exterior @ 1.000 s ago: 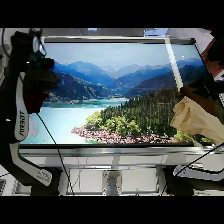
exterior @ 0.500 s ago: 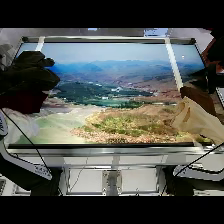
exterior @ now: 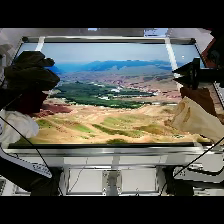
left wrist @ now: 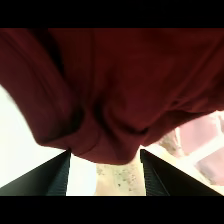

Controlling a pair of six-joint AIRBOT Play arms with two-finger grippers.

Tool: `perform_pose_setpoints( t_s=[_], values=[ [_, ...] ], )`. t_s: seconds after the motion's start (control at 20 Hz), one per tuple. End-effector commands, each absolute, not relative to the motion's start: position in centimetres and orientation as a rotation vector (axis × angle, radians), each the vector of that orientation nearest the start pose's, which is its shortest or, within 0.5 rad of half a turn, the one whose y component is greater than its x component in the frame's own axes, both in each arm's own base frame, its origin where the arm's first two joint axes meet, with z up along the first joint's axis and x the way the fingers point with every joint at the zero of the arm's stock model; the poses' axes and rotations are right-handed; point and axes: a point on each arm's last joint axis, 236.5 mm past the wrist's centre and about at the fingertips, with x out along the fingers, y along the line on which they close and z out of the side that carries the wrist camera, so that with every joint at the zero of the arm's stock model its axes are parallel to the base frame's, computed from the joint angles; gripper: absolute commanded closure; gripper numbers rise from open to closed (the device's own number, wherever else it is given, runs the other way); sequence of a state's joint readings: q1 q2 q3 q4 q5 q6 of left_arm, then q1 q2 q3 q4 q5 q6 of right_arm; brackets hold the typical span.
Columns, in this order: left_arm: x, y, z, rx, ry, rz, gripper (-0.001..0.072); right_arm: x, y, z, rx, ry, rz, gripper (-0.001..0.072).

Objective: Fold the shirts.

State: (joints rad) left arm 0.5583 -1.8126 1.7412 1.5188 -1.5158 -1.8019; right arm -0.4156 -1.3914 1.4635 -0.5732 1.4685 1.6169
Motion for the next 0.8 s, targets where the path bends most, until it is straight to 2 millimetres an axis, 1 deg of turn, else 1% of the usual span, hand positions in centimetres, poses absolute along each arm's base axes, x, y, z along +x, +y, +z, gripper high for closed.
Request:
perform_pose_setpoints(
  t_s=[0.0, 0.05, 0.15, 0.35, 0.45, 0.55, 0.6, 0.65, 0.7, 0.75],
  values=[
    [38.6, 23.7, -4.3, -0.665, 1.451, 0.593, 0.0201, 43.2, 4.9, 15.0, 0.970, 1.091, 0.379, 0.0305],
    [39.1, 24.2, -4.5, -0.667, 1.424, 0.601, 0.0201, 43.2, 5.3, 14.8, 0.952, 1.098, 0.378, 0.0305],
    [39.6, 24.5, -5.1, -0.671, 1.406, 0.607, 0.0201, 43.0, 6.1, 14.4, 0.923, 1.118, 0.383, 0.0305],
    [39.6, 24.3, -7.0, -0.686, 1.441, 0.602, 0.0201, 42.6, 7.2, 13.6, 0.868, 1.152, 0.383, 0.0305],
    [40.1, 23.6, -8.0, -0.724, 1.447, 0.576, 0.0201, 42.4, 7.5, 13.1, 0.839, 1.168, 0.377, 0.0305],
    [41.2, 22.4, -8.8, -0.786, 1.434, 0.531, 0.0206, 42.3, 7.7, 12.5, 0.804, 1.183, 0.364, 0.0305],
    [41.9, 21.8, -9.2, -0.821, 1.421, 0.504, 0.0224, 42.3, 7.7, 12.3, 0.788, 1.187, 0.357, 0.0305],
    [42.6, 21.2, -9.3, -0.852, 1.405, 0.480, 0.0311, 42.2, 7.8, 12.2, 0.777, 1.191, 0.356, 0.0305],
    [43.4, 20.6, -9.3, -0.866, 1.385, 0.434, 0.0614, 42.2, 7.9, 12.1, 0.771, 1.194, 0.354, 0.0305],
    [44.4, 19.9, -9.0, -0.867, 1.361, 0.368, 0.0694, 42.2, 7.9, 12.0, 0.769, 1.194, 0.354, 0.0305]
  ],
)
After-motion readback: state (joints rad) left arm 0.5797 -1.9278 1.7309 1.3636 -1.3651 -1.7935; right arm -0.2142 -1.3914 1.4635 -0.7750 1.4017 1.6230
